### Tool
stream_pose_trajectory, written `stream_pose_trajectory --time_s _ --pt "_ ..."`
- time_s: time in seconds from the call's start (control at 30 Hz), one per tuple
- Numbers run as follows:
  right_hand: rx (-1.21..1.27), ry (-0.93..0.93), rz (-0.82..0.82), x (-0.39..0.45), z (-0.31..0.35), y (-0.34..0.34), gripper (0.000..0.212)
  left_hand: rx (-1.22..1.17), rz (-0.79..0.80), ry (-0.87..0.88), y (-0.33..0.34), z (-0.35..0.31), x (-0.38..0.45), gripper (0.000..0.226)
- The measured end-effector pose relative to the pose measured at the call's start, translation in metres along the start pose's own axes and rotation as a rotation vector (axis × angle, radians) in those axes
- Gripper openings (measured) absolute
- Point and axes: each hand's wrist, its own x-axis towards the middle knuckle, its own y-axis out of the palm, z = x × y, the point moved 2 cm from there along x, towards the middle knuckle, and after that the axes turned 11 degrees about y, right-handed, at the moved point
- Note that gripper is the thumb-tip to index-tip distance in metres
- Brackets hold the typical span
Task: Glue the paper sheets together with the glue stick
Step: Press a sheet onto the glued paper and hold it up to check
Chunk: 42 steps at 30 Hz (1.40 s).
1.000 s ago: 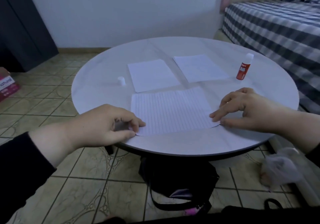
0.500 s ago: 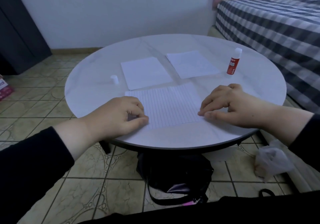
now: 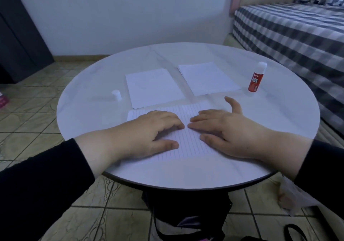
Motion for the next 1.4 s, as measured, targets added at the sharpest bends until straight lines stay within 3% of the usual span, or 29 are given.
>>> stream_pose_trajectory --time_s 0.17,0.33,0.43,0.63,0.83,1.1,1.23,1.4 --pt "-0.084 0.076 0.058 0.017 -0.014 0.004 0.074 -0.002 0.064 -0.043 0.001 0.004 0.0 0.061" --pt "-0.154 0.207 0.134 0.028 -0.023 0.001 0.057 -0.003 0.139 -0.066 -0.001 0.006 0.003 0.067" --pt "-0.237 0.272 0.134 0.03 -0.018 0.001 0.065 0.02 0.172 -0.102 -0.001 0.005 0.004 0.072" --pt "-0.211 0.247 0.173 0.031 0.008 0.011 0.063 0.071 0.228 -0.214 0.002 0.01 -0.001 0.099" --pt "-0.275 0.38 0.214 0.025 -0.009 0.006 0.081 0.096 0.246 -0.345 -0.001 0.013 -0.023 0.118" --pt "-0.281 0.458 0.24 0.027 0.002 -0.001 0.08 0.195 0.278 -0.475 -0.009 0.014 -0.046 0.107" --pt "-0.219 0.285 0.199 0.036 0.033 0.008 0.063 0.241 0.224 -0.359 0.001 0.004 -0.026 0.08" --pt "-0.153 0.221 0.198 0.043 0.04 0.018 0.062 0.204 0.237 -0.335 0.007 0.01 -0.024 0.077"
